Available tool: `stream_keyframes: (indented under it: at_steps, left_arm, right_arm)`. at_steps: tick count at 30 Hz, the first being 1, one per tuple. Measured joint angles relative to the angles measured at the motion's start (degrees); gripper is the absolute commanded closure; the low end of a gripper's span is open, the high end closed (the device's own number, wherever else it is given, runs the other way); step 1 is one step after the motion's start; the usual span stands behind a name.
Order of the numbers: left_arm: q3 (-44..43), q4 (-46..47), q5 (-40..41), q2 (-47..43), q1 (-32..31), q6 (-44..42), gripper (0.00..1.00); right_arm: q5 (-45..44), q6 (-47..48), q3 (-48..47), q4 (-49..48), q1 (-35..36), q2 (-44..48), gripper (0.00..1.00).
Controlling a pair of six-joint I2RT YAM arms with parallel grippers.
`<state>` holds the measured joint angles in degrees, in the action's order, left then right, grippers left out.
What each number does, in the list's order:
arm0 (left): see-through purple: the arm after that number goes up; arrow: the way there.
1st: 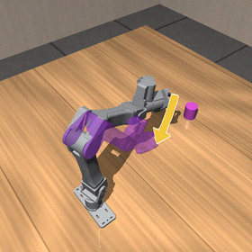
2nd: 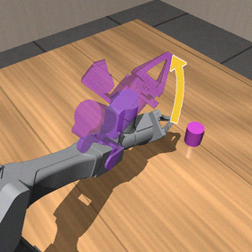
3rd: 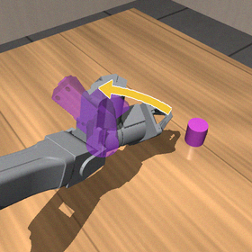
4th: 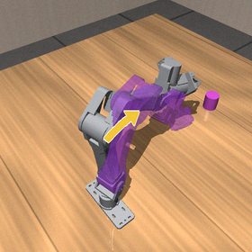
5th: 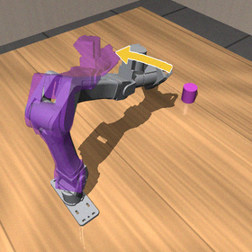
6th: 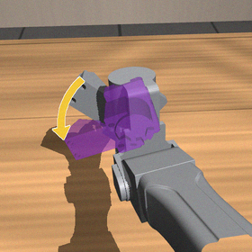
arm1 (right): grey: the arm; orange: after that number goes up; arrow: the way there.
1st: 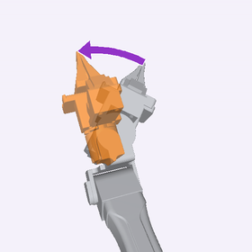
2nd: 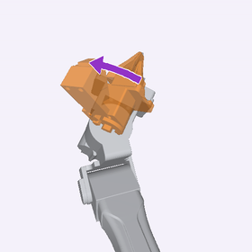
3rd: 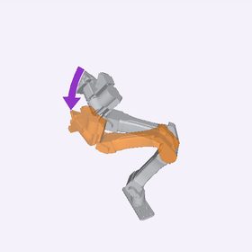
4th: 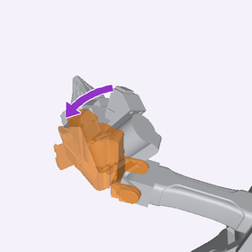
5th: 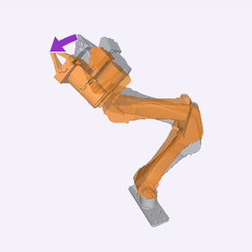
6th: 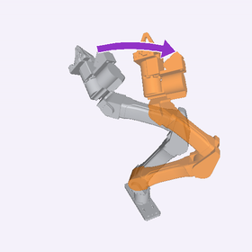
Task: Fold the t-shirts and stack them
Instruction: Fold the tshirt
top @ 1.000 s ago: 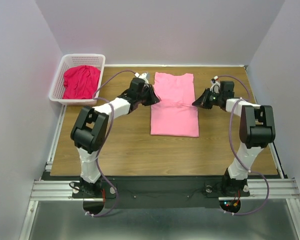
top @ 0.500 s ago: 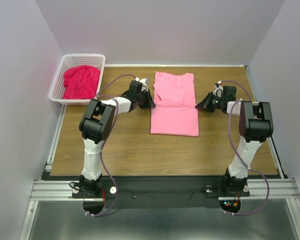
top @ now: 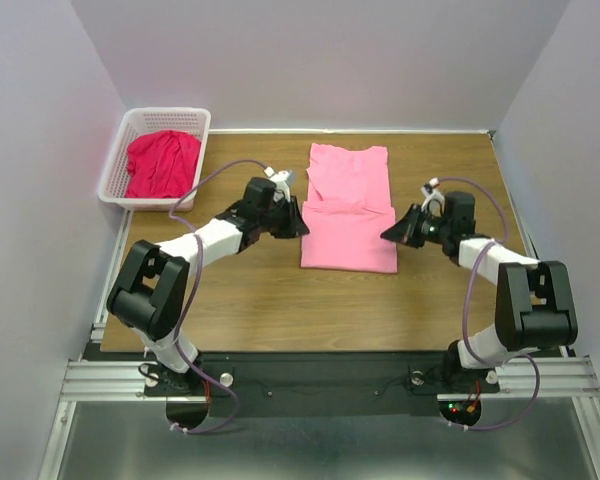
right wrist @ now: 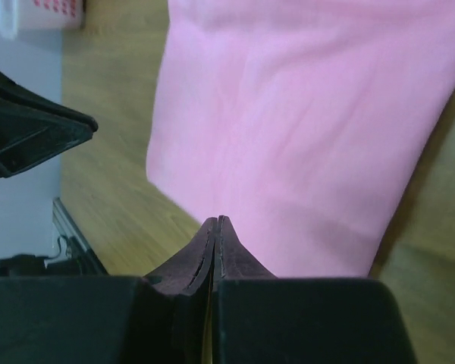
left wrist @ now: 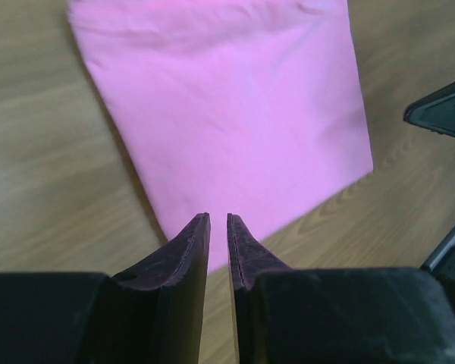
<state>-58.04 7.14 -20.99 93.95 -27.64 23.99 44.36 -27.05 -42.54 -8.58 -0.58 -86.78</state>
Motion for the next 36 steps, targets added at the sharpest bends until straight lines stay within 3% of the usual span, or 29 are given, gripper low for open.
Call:
stream_keyframes:
  at_steps: [7, 16, 20, 22, 23, 26, 27, 29, 33, 36]
  left_arm:
    - [5.09, -0.20, 0.00, 7.48, -6.21, 0.42, 0.84]
    - [8.70, 1.73, 2.47, 5.07, -5.66, 2.95, 0.83]
    - [10.36, -1.70, 5.68, 1.20, -5.62, 3.69, 0.68]
    - [10.58, -4.98, 7.89, -0.96, -5.62, 4.07, 0.53]
    - [10.58, -6.47, 9.09, -2.49, -5.60, 4.37, 0.48]
    - [10.56, -9.60, 12.52, -6.99, -5.64, 4.98, 0.30]
    - [10.38, -10.58, 13.77, -8.07, -5.73, 5.20, 0.23]
    - [9.35, -12.31, 15.61, -9.31, -6.21, 5.57, 0.22]
    - [5.66, -15.58, 18.86, -7.43, -8.50, 6.49, 0.22]
    - [3.21, -17.55, 20.94, -4.70, -10.69, 6.95, 0.22]
  right_arm:
    - [-3.34, 0.42, 11.26, 0.48, 2.05, 1.14, 0.99]
    - [-11.52, -1.05, 16.55, -0.44, 0.90, 3.30, 0.99]
    - [-14.53, -1.29, 16.48, 1.88, 0.39, 5.60, 0.99]
    - [-16.28, -1.05, 15.65, 4.55, 0.28, 7.78, 0.96]
    - [-17.18, -0.72, 14.73, 6.95, 0.15, 8.96, 0.93]
    - [-19.71, 0.33, 11.13, 13.18, -0.11, 12.17, 0.71]
    - [-20.68, 0.55, 9.27, 15.67, -0.13, 13.44, 0.51]
    - [-22.36, 1.09, 6.40, 19.17, -0.11, 14.82, 0.26]
    - [-27.45, 1.62, 2.60, 25.75, -0.11, 16.39, 0.09]
    - [-30.40, 1.70, 1.75, 29.55, -0.11, 17.00, 0.06]
